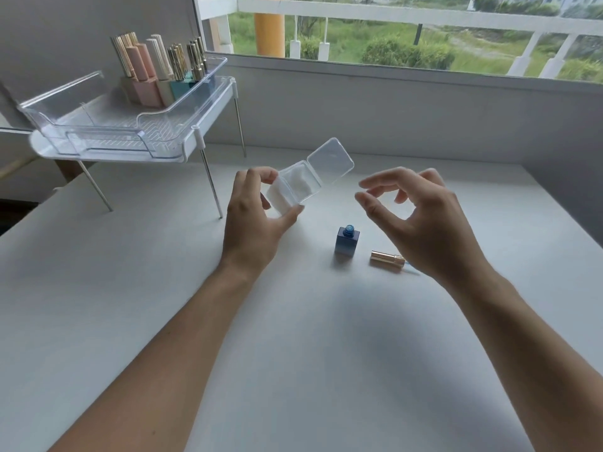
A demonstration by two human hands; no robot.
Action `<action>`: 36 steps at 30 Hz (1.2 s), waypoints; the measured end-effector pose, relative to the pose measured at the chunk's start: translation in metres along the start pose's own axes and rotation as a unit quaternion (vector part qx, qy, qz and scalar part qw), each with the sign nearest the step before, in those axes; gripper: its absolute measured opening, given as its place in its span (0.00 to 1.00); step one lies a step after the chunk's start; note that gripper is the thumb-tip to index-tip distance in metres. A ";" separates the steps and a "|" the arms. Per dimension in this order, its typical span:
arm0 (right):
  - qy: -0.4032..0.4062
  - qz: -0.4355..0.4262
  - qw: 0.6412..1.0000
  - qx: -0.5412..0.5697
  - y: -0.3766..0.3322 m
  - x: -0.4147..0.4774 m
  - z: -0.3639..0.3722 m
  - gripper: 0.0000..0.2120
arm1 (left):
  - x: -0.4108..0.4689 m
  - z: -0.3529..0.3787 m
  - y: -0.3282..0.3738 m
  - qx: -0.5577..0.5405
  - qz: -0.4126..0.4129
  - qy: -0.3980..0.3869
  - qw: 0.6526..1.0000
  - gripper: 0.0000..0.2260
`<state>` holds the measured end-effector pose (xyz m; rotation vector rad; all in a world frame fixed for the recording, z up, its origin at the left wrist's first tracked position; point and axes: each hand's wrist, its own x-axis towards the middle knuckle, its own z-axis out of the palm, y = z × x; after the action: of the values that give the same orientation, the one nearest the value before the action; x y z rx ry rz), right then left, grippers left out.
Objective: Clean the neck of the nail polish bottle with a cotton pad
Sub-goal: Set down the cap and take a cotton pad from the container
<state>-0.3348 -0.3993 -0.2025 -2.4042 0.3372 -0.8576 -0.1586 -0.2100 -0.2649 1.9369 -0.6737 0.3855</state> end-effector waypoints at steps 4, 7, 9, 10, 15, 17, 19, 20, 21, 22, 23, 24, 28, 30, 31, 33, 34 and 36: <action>-0.019 -0.013 1.000 0.004 -0.014 0.013 0.010 0.09 | -0.002 -0.001 0.007 0.012 0.038 0.003 0.999 0.24; -0.039 -0.002 0.999 -0.009 -0.024 0.027 0.020 0.07 | -0.004 -0.002 0.008 0.006 0.044 -0.001 0.999 0.24; -0.045 0.011 0.999 -0.005 -0.030 0.036 0.027 0.05 | -0.005 -0.002 0.008 0.000 0.041 -0.003 0.999 0.24; -0.049 0.020 0.999 -0.002 -0.034 0.039 0.030 0.05 | -0.005 -0.002 0.008 -0.001 0.040 -0.003 0.999 0.24; -0.073 0.070 0.995 0.004 -0.046 0.053 0.044 0.05 | -0.004 -0.004 0.008 -0.006 0.047 0.002 0.999 0.24; -0.077 0.082 0.994 0.009 -0.049 0.055 0.048 0.07 | -0.004 -0.004 0.009 -0.006 0.051 -0.002 0.999 0.24; -0.077 0.085 0.993 0.011 -0.052 0.056 0.050 0.07 | -0.004 -0.004 0.010 -0.007 0.054 -0.006 0.998 0.24; -0.076 0.085 0.993 0.011 -0.054 0.057 0.051 0.06 | -0.004 -0.003 0.010 -0.007 0.056 -0.007 0.998 0.24; -0.074 0.087 0.993 0.012 -0.055 0.057 0.052 0.06 | -0.004 -0.003 0.010 -0.006 0.057 -0.009 0.998 0.24; -0.072 0.088 0.993 0.013 -0.056 0.058 0.052 0.06 | -0.004 -0.003 0.010 -0.004 0.058 -0.010 0.998 0.24; -0.070 0.090 0.993 0.016 -0.056 0.058 0.053 0.07 | -0.004 -0.003 0.010 -0.003 0.059 -0.012 0.998 0.24; -0.067 0.091 0.993 0.021 -0.057 0.057 0.054 0.08 | -0.004 -0.003 0.010 -0.002 0.060 -0.013 0.998 0.24; -0.055 0.100 0.993 0.035 -0.060 0.056 0.057 0.06 | -0.004 -0.005 0.010 -0.001 0.060 -0.016 0.998 0.23; -0.054 0.103 0.993 0.032 -0.061 0.057 0.057 0.06 | -0.003 -0.006 0.009 0.001 0.061 -0.014 0.998 0.23; -0.052 0.104 0.993 0.031 -0.062 0.057 0.057 0.06 | -0.003 -0.006 0.009 0.001 0.062 -0.012 0.998 0.23; -0.051 0.106 0.993 0.027 -0.063 0.058 0.057 0.06 | -0.003 -0.006 0.009 0.001 0.062 -0.009 0.998 0.23; -0.052 0.106 0.993 0.023 -0.063 0.058 0.057 0.06 | -0.003 -0.005 0.009 0.001 0.062 -0.007 0.998 0.23; -0.065 0.107 0.992 0.015 -0.064 0.058 0.056 0.06 | -0.003 -0.004 0.009 -0.001 0.059 -0.002 0.998 0.23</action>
<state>-0.2512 -0.3473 -0.1715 -2.3304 0.5147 -0.6035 -0.1663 -0.2083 -0.2582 1.9031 -0.7928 0.4530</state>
